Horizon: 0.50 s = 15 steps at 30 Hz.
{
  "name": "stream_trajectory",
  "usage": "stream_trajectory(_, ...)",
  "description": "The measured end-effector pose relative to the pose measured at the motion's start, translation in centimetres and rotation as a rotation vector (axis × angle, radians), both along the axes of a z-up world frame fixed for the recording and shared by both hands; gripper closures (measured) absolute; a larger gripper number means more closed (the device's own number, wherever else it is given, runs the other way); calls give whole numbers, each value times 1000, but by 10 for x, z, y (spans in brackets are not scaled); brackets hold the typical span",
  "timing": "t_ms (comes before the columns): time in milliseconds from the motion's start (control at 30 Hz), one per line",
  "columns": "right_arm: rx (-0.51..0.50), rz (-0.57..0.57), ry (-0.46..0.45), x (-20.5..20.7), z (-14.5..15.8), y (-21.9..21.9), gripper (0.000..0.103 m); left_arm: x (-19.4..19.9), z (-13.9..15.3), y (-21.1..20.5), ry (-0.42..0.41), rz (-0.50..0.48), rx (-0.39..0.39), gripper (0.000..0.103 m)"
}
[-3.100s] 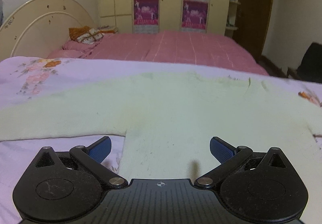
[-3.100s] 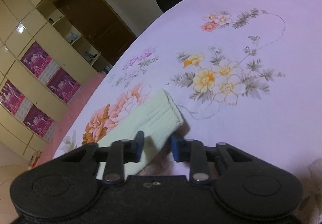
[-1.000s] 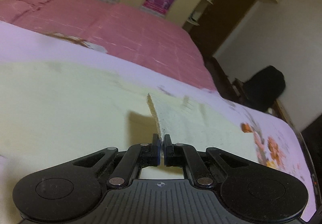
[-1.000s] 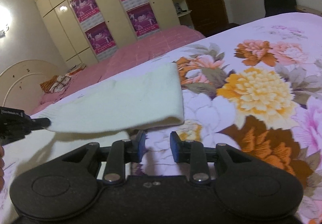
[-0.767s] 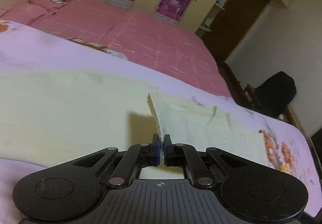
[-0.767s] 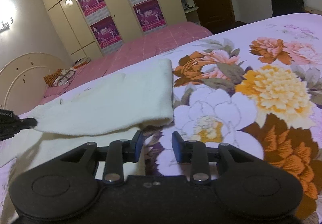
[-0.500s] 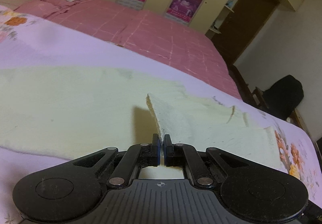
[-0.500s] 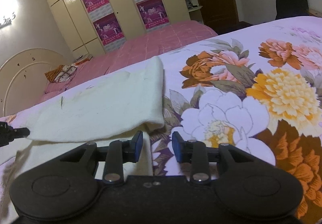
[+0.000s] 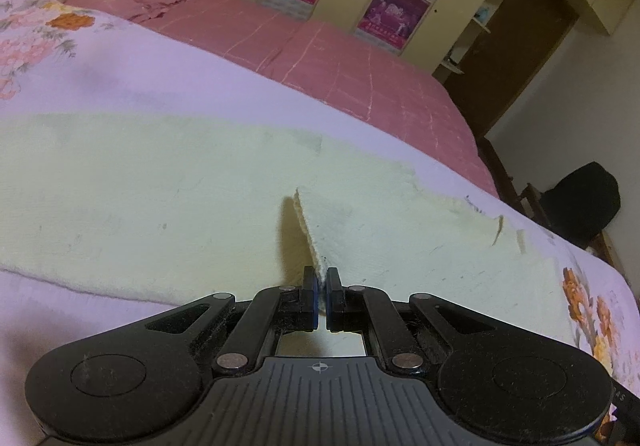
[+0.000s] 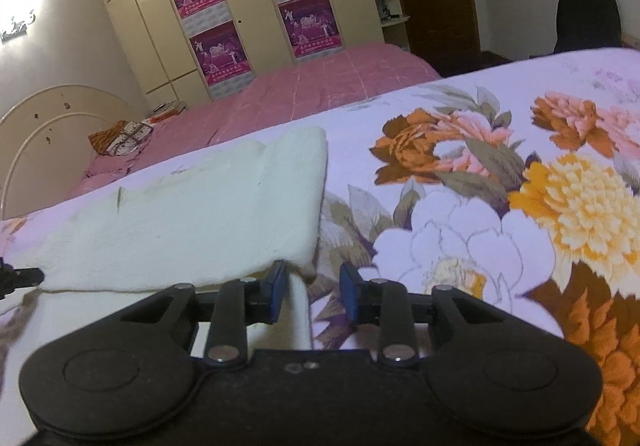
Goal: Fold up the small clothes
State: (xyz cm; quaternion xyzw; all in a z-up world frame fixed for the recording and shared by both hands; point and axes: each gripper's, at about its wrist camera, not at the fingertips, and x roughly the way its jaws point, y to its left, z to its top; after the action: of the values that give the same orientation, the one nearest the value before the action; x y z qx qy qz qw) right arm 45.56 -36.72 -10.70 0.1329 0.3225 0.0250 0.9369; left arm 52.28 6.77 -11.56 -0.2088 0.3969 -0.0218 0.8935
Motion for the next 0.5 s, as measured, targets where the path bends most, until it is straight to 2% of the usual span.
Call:
stream_trajectory(67,-17,0,2,4,-1,1,81,0,-3,1,4,1,-3,100)
stream_trajectory(133,-24,24,-2,6,-2,1,95,-1,-4,2,1,-1,-5,100)
stream_trajectory(167,-27,37,-3,7,-2,2,97,-1,-2,3,-8,0,-7,100)
stream_trajectory(233,-59,47,-24,3,2,5,98,-11,3,4,-36,-2,-6,100)
stream_trajectory(300,-70,49,-45,0,5,6,98,-12,-1,4,-23,-3,0,100)
stream_trajectory(367,-93,52,-28,2,1,8,98,-11,-8,3,2,-2,3,100)
stream_trajectory(500,-100,41,-20,-1,-2,6,99,-13,-7,4,-8,-2,-2,100)
